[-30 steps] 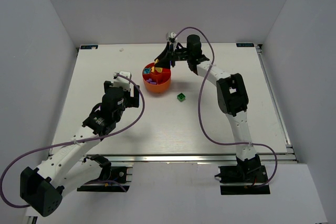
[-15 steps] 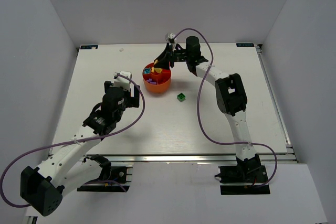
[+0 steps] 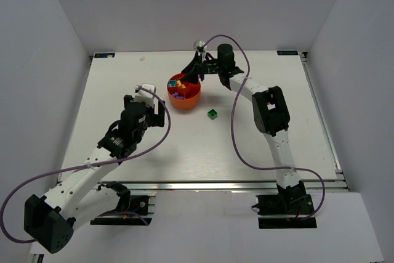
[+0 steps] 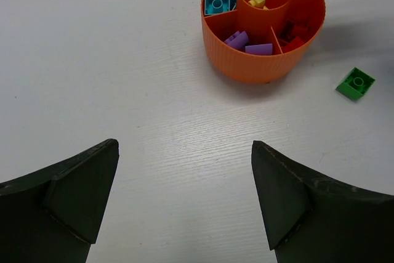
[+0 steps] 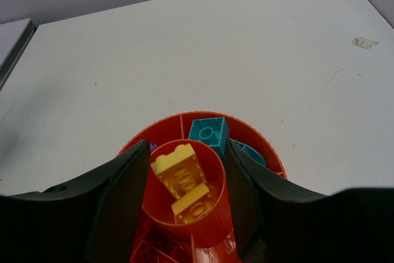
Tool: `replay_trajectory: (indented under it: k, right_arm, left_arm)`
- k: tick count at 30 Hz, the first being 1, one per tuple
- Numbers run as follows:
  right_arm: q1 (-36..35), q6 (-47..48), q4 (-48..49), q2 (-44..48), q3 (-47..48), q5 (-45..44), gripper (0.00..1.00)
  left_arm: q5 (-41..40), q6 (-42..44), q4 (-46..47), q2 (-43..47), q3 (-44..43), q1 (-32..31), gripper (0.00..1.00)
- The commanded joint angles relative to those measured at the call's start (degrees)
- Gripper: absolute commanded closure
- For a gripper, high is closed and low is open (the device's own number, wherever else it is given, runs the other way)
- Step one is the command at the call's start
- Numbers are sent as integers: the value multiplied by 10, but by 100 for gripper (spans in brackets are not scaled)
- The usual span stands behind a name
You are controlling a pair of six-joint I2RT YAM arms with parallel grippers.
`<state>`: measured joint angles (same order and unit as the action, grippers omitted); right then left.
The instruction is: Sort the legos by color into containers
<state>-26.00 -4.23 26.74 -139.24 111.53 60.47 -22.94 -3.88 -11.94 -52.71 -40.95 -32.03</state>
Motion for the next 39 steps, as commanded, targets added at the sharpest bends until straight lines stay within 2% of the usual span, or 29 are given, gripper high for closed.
replay_trajectory:
  k: [1,3,5,6,7,10,11,12,14,15,16,17,20,21,23,24,27,28,29,31,32,35,39]
  right_arm:
    - [1,6,10,25,-5,-4,43]
    - [2,3,9,35,-11,-2,45]
    - [8,3,-5,66,-16,-5,46]
    - [9,7,-15,81,-17,-17,48]
    - [19,10,-41,109,-20,-28,48]
    - [35,40,-117,189,-51,-110,54]
    - [48,40,-137,211,-63,-144,57]
    - [52,57,-159,233,-94,-209,69]
    - [80,47,-209,308,-137,-266,85]
    - [89,20,-222,335,-168,-332,94]
    - [94,-32,-249,392,-233,-365,94]
    - [115,-42,-262,417,-264,-376,89]
    - [177,-10,-352,483,-342,-246,73]
    - [199,0,-373,498,-359,-192,64]
    - [230,39,-419,549,-416,-150,53]
    - [252,66,-428,589,-436,-133,42]
    - [274,111,-437,649,-503,-123,23]
    - [287,118,-435,684,-517,-113,20]
    - [292,123,-441,696,-536,-86,15]
    - [307,129,-455,721,-540,-63,12]
    - [320,130,-463,723,-538,-47,11]
    - [342,135,-488,717,-525,-13,12]
    - [368,160,-520,691,-519,6,14]
  left_arm:
    - [28,3,15,4,7,2,2]
    - [57,5,25,4,10,2,6]
    - [130,8,45,-3,17,2,14]
    - [157,9,53,-6,20,2,22]
    - [208,7,73,-10,23,2,40]
    - [284,-2,101,-41,26,-4,70]
    - [318,-3,101,-54,12,-9,71]
    - [346,-5,98,-84,0,-9,72]
    - [389,-20,91,-122,-29,-15,62]
    - [419,-23,87,-158,-60,-15,52]
    - [425,-31,80,-178,-79,-15,39]
    - [424,-32,73,-197,-99,-23,25]
    - [397,-37,38,-282,-184,-43,15]
    - [375,-39,31,-304,-205,-56,13]
    - [343,-46,3,-375,-272,-71,13]
    - [314,-45,-18,-400,-318,-86,13]
    - [261,-32,-54,-493,-389,-108,13]
    - [218,-22,-82,-515,-412,-120,13]
    - [203,-18,-99,-560,-460,-120,13]
    - [161,-6,-167,-609,-517,-134,13]
    - [149,-1,-184,-648,-564,-134,13]
    - [115,15,-227,-694,-630,-147,13]
    - [74,26,-244,-743,-660,-153,13]
